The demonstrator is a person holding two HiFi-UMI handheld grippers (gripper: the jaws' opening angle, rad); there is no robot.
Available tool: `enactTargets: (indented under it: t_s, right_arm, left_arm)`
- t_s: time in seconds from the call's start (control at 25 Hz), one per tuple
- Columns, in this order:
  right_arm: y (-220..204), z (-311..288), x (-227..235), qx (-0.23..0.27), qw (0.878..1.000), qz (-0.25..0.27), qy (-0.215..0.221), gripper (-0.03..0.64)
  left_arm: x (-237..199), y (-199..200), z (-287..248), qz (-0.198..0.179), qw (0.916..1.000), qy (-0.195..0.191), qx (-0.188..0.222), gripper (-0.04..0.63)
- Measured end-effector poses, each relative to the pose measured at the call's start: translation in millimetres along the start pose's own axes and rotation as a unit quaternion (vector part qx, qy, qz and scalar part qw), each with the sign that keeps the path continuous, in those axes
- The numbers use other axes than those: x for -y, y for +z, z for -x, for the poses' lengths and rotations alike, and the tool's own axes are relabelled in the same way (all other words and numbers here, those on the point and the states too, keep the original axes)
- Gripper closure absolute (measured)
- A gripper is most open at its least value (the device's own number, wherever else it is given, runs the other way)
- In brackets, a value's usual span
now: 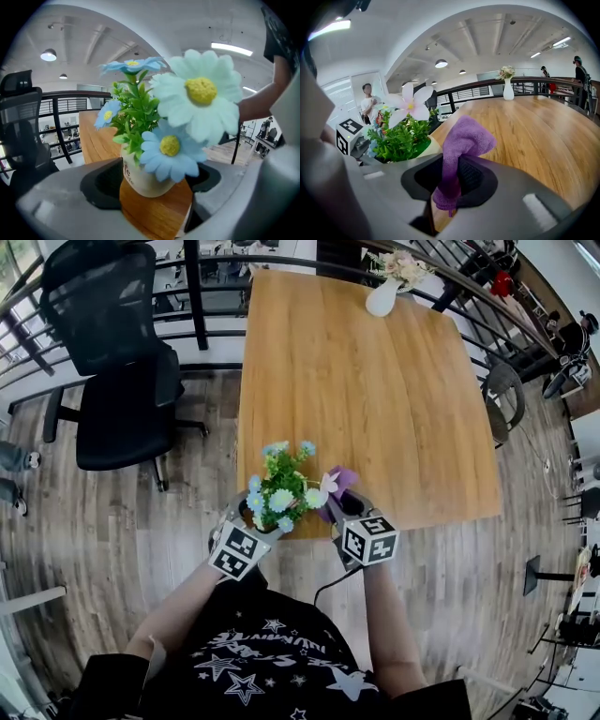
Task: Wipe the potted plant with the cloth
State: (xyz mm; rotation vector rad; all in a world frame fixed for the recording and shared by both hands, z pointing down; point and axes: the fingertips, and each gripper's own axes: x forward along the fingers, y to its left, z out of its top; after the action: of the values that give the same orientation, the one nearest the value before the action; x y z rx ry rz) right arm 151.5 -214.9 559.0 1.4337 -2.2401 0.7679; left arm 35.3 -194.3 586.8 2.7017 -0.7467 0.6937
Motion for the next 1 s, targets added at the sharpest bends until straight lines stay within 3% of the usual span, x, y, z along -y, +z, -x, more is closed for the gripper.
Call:
enactTargets:
  t_s: [0.24,0.6,1.0]
  right_arm:
    - [13,-19,-2,-0.001,0.998,0.040,0.041,0.537]
    - [14,-40,-22,-0.023,0.979,0.113,0.170,0.537]
    - [-4,-39,-29,-0.037,0.971,0.106,0.209,0.538]
  left_arm:
    - [2,2,-1,-0.010,0.9998,-0.015,0.001,0.189]
    - [3,2,-2,-0.007,0.9998,-0.012,-0.011,0.196]
    - [2,-2,-2,0.001,0.9999,0.003,-0.013,0.197]
